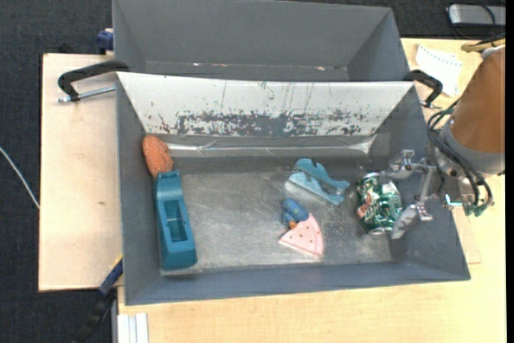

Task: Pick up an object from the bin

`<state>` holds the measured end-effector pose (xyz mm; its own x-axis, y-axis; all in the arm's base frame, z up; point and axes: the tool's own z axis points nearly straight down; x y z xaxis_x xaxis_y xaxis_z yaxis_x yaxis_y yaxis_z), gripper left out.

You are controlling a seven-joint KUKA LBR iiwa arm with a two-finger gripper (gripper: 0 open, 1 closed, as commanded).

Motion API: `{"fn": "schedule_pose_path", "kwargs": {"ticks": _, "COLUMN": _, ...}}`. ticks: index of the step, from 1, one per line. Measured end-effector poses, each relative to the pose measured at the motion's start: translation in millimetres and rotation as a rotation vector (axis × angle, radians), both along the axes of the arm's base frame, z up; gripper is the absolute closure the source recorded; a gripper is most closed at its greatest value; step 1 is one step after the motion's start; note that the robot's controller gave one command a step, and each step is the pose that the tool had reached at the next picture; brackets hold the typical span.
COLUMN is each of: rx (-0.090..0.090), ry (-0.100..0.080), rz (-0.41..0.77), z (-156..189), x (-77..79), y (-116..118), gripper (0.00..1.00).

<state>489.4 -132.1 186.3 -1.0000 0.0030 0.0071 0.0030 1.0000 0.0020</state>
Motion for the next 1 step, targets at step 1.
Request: {"fn": "schedule_pose_path", "kwargs": {"ticks": 1, "rx": -0.002, "ry": -0.008, "rz": 0.003, "z": 4.1, "x": 2.0, "y": 0.6, "gripper": 0.0}}
